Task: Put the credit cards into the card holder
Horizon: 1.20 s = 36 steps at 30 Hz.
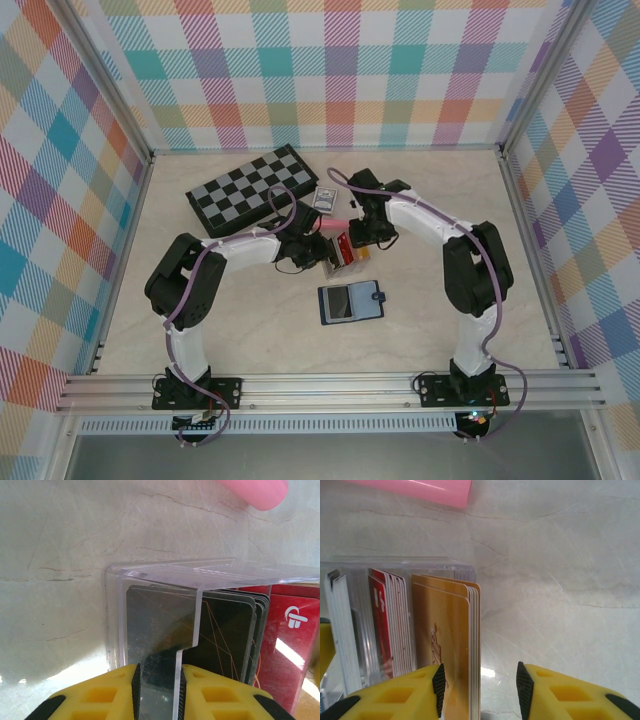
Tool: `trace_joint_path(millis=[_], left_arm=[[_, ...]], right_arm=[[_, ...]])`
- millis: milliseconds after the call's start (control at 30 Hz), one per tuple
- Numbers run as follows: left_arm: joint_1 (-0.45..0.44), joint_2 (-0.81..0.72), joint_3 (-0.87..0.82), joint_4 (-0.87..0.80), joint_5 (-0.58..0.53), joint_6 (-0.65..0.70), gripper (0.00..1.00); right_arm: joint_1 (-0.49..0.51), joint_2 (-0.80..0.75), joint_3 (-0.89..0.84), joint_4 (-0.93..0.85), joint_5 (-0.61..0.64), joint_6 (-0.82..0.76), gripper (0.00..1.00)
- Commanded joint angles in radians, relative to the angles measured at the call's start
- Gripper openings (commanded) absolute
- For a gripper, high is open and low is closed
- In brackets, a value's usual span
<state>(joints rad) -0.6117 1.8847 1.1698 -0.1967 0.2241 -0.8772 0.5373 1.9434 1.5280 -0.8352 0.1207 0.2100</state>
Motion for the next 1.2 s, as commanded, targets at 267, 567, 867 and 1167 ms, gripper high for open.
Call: trace_joint_path(millis=[267, 567, 867, 1167], left_arm=[[0.005, 0.016, -0.02, -0.065, -0.005, 0.006, 0.25], [0.005, 0.016, -0.018, -0.062, -0.002, 0.006, 0.25], [0.004, 0.019, -0.016, -0.062, 0.0, 0.004, 0.24], [0.004, 0.022, -0.015, -0.064, 0.003, 0.007, 0.24]], right_arm=[[-0.002, -0.028, 0.021, -0.028, 0.14, 0.0, 0.45], [-0.002, -0.05, 0.017, -0.034, 0.126, 0.001, 0.42], [0.0, -0.064, 0.018, -0.038, 0.122, -0.004, 0.34], [0.001, -0.057, 0.017, -0.032, 0.087, -0.001, 0.19]])
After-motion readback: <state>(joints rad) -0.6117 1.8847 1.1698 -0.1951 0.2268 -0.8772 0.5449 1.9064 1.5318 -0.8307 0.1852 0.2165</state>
